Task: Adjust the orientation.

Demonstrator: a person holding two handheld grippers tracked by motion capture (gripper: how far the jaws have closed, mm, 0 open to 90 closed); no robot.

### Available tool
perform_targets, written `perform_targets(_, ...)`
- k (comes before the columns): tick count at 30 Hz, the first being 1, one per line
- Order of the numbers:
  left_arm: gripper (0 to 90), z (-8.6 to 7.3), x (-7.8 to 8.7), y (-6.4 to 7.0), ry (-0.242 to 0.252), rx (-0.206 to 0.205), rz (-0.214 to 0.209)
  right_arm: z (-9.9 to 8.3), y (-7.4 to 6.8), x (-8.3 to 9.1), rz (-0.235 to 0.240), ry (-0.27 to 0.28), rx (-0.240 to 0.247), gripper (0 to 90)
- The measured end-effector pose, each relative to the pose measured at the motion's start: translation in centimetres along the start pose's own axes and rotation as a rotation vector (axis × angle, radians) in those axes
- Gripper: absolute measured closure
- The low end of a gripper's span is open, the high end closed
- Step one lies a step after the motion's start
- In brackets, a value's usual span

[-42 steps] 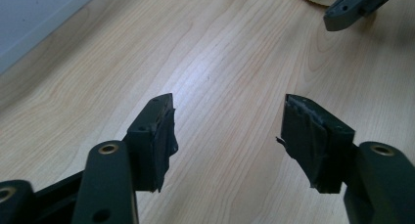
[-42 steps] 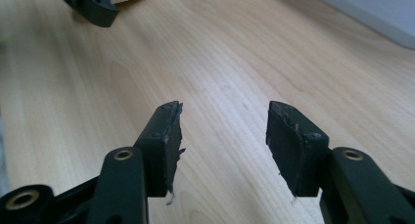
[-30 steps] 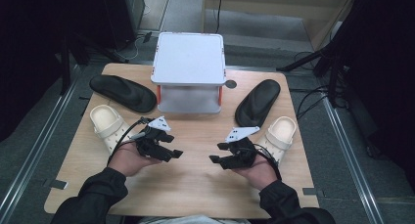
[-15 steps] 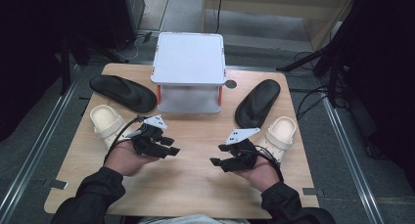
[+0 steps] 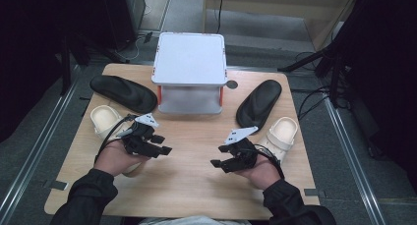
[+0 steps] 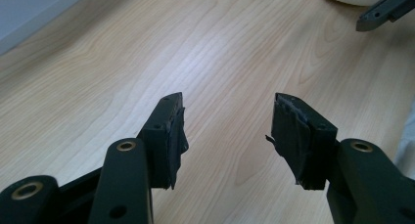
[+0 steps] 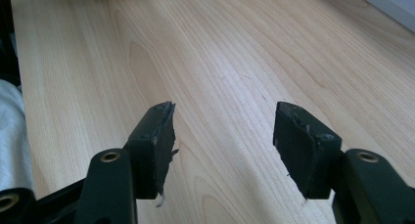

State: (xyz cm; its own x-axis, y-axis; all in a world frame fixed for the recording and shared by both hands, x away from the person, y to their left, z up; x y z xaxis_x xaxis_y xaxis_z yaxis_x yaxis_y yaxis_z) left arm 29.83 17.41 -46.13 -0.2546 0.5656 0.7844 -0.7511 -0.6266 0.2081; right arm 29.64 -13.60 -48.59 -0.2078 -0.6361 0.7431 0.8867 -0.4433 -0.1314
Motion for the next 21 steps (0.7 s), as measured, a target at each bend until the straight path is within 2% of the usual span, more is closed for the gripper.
perform_targets(8,51.3,-0.8,2.1,-0.9,0.009,0.037,0.004,0.4,0.1,-0.4,0.008,-0.012,0.007,40.7)
perform_targets(14,51.6,-1.6,3.3,-1.7,0.004,0.066,0.041,0.7,0.2,-0.6,0.022,-0.01,-0.001,40.7)
perform_targets(16,52.3,-1.8,3.8,-1.9,0.002,0.085,0.039,0.8,0.2,-0.7,0.028,-0.004,-0.003,40.6)
perform_targets(19,52.9,-2.2,4.7,-2.5,0.001,0.098,0.062,1.0,0.2,-0.7,0.042,0.001,-0.03,40.2)
perform_targets(21,53.0,-2.4,5.1,-2.8,0.008,0.113,0.068,1.1,0.3,-0.9,0.044,0.002,-0.03,40.2)
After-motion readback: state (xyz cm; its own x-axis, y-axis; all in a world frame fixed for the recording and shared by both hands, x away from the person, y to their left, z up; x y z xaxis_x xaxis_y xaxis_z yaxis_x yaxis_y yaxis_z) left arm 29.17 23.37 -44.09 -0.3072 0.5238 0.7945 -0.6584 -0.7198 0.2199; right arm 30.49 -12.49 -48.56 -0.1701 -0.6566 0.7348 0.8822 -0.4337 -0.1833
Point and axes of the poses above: each handheld gripper's, and its own axes: x roughly backward along the jaws, z roughly out of its top, y roughly to its right, the point moved 1 cm from there along -x, roughly forward along the jaws, and after that the axes turned 1 degree about -y, right-handed, at the moved point
